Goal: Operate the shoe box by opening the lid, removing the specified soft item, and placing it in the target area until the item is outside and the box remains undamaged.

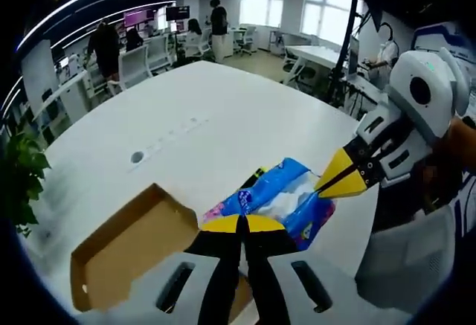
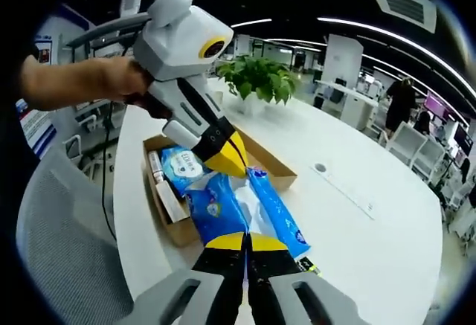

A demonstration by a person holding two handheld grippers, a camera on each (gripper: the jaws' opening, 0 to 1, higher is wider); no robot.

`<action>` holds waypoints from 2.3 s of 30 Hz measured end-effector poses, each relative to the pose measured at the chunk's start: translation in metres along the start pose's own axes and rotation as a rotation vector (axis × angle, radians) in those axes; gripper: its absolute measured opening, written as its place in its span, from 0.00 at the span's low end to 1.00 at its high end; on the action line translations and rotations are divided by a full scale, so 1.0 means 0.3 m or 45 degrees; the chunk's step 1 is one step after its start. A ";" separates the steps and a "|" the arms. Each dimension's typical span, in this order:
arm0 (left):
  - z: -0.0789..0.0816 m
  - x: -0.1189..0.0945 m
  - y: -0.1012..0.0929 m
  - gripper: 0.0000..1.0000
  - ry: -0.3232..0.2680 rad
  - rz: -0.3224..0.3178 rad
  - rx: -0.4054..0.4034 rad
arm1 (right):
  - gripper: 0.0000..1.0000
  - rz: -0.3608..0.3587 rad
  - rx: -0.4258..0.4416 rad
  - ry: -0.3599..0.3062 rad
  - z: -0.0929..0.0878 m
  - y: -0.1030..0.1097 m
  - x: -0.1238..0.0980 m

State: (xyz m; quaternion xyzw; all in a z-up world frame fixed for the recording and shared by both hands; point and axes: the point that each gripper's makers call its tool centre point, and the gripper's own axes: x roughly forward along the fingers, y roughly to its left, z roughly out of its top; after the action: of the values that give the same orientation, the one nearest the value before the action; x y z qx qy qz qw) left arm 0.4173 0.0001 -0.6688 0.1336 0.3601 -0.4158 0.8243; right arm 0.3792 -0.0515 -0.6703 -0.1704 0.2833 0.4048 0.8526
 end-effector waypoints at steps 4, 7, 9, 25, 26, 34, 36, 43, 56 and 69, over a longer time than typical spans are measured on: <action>0.017 0.025 -0.025 0.00 0.003 -0.015 0.006 | 0.00 -0.005 0.001 0.009 -0.022 -0.020 -0.016; 0.028 0.048 -0.046 0.00 0.012 -0.029 0.014 | 0.00 -0.012 0.010 0.021 -0.045 -0.038 -0.030; 0.033 0.060 -0.054 0.00 0.016 -0.035 0.013 | 0.00 -0.013 0.014 0.026 -0.057 -0.049 -0.041; 0.070 0.175 -0.143 0.00 0.060 -0.099 0.052 | 0.00 -0.043 0.032 0.068 -0.158 -0.142 -0.100; 0.071 0.184 -0.150 0.00 0.064 -0.103 0.057 | 0.00 -0.046 0.031 0.072 -0.163 -0.146 -0.102; 0.076 0.237 -0.189 0.00 0.080 -0.132 0.059 | 0.00 -0.052 0.042 0.099 -0.212 -0.183 -0.121; 0.078 0.249 -0.194 0.00 0.079 -0.137 0.063 | 0.00 -0.061 0.039 0.107 -0.225 -0.199 -0.128; 0.095 0.300 -0.224 0.00 0.079 -0.156 0.072 | 0.00 -0.085 0.042 0.130 -0.260 -0.238 -0.141; 0.115 0.444 -0.274 0.00 0.085 -0.208 0.048 | 0.00 -0.133 0.051 0.187 -0.363 -0.323 -0.164; 0.134 0.576 -0.306 0.00 0.089 -0.260 0.033 | 0.00 -0.177 0.072 0.238 -0.464 -0.405 -0.167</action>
State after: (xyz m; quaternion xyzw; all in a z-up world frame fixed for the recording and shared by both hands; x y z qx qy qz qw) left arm 0.4332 -0.1795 -0.7550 0.1213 0.3951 -0.4972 0.7629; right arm 0.4012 -0.2282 -0.7405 -0.2025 0.3603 0.3190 0.8529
